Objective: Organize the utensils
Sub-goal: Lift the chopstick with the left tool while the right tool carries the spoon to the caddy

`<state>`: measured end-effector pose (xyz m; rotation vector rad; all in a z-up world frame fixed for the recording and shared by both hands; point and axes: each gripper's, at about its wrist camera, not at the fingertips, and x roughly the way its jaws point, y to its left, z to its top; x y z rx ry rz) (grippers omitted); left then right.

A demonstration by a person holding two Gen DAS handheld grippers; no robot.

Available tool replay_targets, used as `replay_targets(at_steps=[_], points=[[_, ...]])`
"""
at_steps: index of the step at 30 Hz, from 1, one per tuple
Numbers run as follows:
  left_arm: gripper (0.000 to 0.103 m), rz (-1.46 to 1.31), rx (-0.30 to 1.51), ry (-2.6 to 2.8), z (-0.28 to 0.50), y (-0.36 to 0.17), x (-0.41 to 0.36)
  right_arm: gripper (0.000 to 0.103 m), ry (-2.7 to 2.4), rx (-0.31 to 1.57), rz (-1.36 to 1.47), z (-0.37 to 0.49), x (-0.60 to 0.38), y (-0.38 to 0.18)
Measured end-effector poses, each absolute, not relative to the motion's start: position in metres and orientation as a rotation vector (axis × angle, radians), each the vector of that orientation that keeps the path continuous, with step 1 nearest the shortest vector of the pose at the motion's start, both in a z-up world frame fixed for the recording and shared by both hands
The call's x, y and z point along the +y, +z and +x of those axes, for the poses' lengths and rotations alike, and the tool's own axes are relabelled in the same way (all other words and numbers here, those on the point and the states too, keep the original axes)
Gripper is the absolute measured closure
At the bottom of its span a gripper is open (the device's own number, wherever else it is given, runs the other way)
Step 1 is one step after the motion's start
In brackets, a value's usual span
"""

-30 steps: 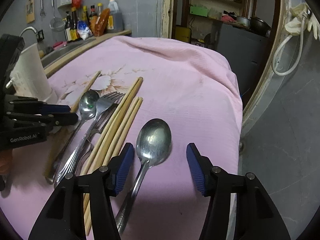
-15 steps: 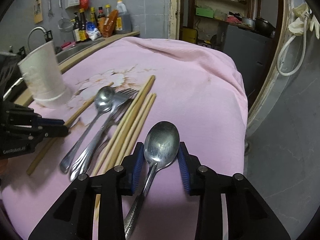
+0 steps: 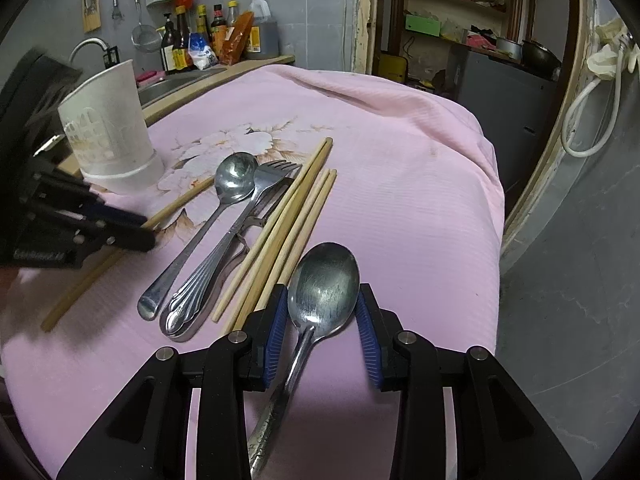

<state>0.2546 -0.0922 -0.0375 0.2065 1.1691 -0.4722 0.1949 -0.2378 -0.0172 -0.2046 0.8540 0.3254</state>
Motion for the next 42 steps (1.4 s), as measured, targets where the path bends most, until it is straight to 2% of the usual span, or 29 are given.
replay_targets(at_steps=[7,10,18,32,42], points=[[0.094,0.189,1.172,-0.482,0.264,-0.039,-0.092,0.066,0.273,0.850,-0.266,0.195,-0.225,-0.023],[0.097,0.170,1.133,-0.470,0.253,-0.039,-0.087,0.072,0.242,0.824,-0.302,0.190,-0.223,-0.026],[0.099,0.040,1.039,-0.475,0.213,-0.032,-0.061,0.072,0.226,0.716,-0.279,0.166,-0.226,-0.014],[0.099,-0.148,0.613,-0.429,0.135,0.009,-0.017,0.072,0.199,0.284,-0.332,0.109,-0.197,0.027],[0.099,-0.265,0.309,-0.304,0.128,0.076,0.041,0.072,0.280,0.020,-0.243,0.118,-0.161,0.073]])
